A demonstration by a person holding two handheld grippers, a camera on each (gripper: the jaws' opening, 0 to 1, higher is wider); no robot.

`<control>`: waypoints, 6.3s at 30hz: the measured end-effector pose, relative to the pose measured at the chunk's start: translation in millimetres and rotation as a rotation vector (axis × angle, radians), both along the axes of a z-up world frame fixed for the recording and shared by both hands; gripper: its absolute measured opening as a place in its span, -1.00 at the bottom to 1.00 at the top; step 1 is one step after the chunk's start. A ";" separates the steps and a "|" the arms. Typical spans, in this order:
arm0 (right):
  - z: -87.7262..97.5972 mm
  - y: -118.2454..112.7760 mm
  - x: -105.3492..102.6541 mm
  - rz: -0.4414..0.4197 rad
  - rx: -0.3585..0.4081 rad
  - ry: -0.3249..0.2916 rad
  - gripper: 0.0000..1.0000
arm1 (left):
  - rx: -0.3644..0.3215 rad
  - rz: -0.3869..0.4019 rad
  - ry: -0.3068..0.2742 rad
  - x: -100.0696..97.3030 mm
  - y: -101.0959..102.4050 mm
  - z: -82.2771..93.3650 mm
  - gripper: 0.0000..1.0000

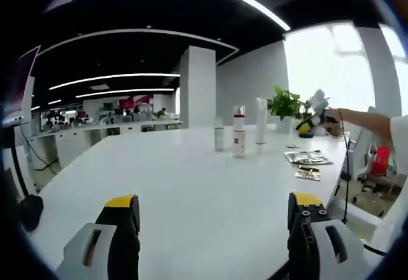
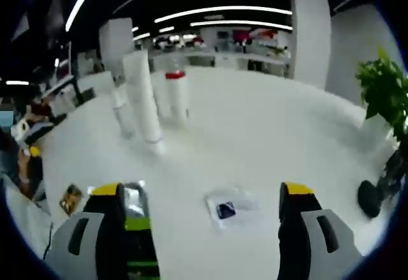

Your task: Arrange the skincare products in the storage area until every visible bottle or jar stands upright without overlapping.

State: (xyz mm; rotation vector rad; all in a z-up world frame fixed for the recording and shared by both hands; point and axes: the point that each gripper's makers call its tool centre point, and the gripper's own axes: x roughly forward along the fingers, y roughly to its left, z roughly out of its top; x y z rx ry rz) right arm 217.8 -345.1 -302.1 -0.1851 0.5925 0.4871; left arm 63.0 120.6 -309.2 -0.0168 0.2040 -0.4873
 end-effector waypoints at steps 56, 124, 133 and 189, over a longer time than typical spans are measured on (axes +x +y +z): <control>-27.1 -45.7 29.8 -0.207 -0.056 0.037 -0.70 | 0.020 -0.007 -0.002 -3.0 -3.5 -0.6 0.99; 61.1 18.0 29.4 -0.175 0.127 -0.051 -0.22 | 0.033 0.002 0.007 -0.1 0.2 -3.3 0.97; 83.0 52.1 -1.5 -0.075 0.063 -0.199 -0.22 | 0.033 0.000 0.007 0.0 -2.2 -3.9 0.97; 87.1 341.7 -115.7 0.325 0.469 -0.543 -0.22 | -0.239 -0.273 -0.217 24.7 -96.0 55.0 -0.12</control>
